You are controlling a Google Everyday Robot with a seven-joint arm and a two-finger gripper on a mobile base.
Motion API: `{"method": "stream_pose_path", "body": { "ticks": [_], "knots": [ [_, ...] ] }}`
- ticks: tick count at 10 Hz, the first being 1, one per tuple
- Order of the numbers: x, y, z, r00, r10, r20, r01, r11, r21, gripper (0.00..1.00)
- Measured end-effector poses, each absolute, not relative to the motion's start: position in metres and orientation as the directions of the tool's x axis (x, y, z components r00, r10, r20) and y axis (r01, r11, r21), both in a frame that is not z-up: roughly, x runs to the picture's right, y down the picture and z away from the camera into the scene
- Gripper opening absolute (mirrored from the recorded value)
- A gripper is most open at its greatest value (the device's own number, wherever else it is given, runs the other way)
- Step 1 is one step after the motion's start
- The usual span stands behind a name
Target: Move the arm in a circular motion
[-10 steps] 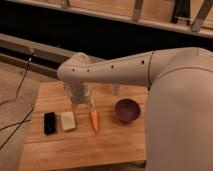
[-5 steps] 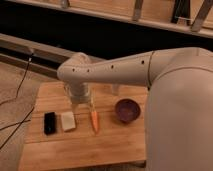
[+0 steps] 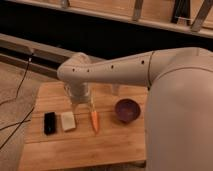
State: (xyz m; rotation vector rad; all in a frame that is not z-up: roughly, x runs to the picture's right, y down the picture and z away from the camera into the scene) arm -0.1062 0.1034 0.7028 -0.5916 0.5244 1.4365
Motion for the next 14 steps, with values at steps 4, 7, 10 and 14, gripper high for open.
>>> {"method": "stream_pose_path", "body": {
  "ticks": [4, 7, 10, 14],
  "knots": [
    [-0.105, 0.103, 0.703, 0.070, 0.751, -0.656, -0.997, 0.041, -0.060, 0.65],
    [-0.091, 0.096, 0.701, 0.048, 0.756, -0.652, -0.999, 0.028, -0.041, 0.65],
    [-0.061, 0.085, 0.706, 0.000, 0.743, -0.669, -1.000, 0.005, 0.006, 0.65],
    [-0.050, 0.050, 0.754, 0.040, 0.738, -0.673, -0.997, 0.078, 0.027, 0.65]
  ]
}}
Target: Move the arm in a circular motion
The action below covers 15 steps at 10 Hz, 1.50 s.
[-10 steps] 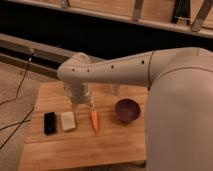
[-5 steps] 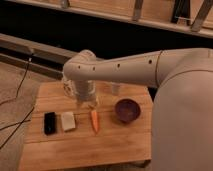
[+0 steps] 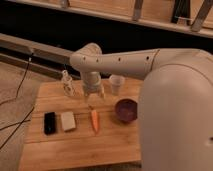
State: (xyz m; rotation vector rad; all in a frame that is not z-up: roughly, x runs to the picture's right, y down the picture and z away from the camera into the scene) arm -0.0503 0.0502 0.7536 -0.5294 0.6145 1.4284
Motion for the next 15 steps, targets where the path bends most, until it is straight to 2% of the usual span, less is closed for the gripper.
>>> {"method": "stream_pose_path", "body": {
  "ticks": [4, 8, 11, 15],
  "knots": [
    [-0.077, 0.028, 0.800, 0.122, 0.733, -0.669, -0.988, 0.154, -0.011, 0.65],
    [-0.138, 0.027, 0.811, 0.235, 0.716, -0.657, -0.968, 0.233, -0.093, 0.65],
    [-0.180, 0.041, 0.790, 0.299, 0.706, -0.642, -0.952, 0.266, -0.151, 0.65],
    [-0.203, 0.070, 0.724, 0.345, 0.722, -0.600, -0.939, 0.270, -0.214, 0.65]
  ]
}}
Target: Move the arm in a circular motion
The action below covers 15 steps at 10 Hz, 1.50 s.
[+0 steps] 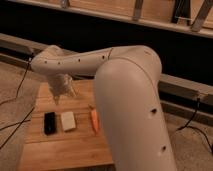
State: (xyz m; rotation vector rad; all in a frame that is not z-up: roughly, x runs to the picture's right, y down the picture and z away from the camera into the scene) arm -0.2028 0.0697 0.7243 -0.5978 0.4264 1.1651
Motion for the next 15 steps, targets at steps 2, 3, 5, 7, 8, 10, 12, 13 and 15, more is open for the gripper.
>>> {"method": "stream_pose_path", "body": {
  "ticks": [2, 3, 5, 7, 8, 10, 12, 13, 15],
  "knots": [
    [-0.183, 0.080, 0.696, 0.325, 0.731, -0.600, -0.946, 0.256, -0.201, 0.65],
    [-0.167, 0.082, 0.686, 0.303, 0.737, -0.604, -0.953, 0.243, -0.181, 0.65],
    [-0.127, 0.077, 0.674, 0.242, 0.759, -0.604, -0.970, 0.208, -0.127, 0.65],
    [-0.098, 0.064, 0.674, 0.195, 0.779, -0.596, -0.980, 0.184, -0.081, 0.65],
    [-0.080, 0.051, 0.681, 0.172, 0.789, -0.589, -0.983, 0.176, -0.051, 0.65],
    [-0.062, 0.028, 0.701, 0.152, 0.804, -0.574, -0.985, 0.173, -0.019, 0.65],
    [-0.070, 0.006, 0.735, 0.162, 0.813, -0.559, -0.984, 0.176, -0.029, 0.65],
    [-0.077, 0.001, 0.747, 0.170, 0.814, -0.555, -0.983, 0.178, -0.039, 0.65],
    [-0.105, -0.008, 0.781, 0.207, 0.809, -0.551, -0.977, 0.199, -0.076, 0.65]
  ]
}}
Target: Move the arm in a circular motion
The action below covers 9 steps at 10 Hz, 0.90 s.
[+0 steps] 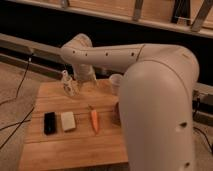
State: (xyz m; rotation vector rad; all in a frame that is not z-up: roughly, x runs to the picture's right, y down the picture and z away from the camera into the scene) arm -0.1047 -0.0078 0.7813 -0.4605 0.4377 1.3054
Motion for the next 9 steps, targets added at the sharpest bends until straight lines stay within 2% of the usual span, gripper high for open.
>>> {"method": "stream_pose_path", "body": {
  "ticks": [5, 9],
  "knots": [
    [-0.181, -0.007, 0.821, 0.319, 0.765, -0.559, -0.948, 0.272, -0.168, 0.65],
    [-0.242, 0.034, 0.809, 0.399, 0.697, -0.597, -0.917, 0.296, -0.267, 0.65]
  ]
}}
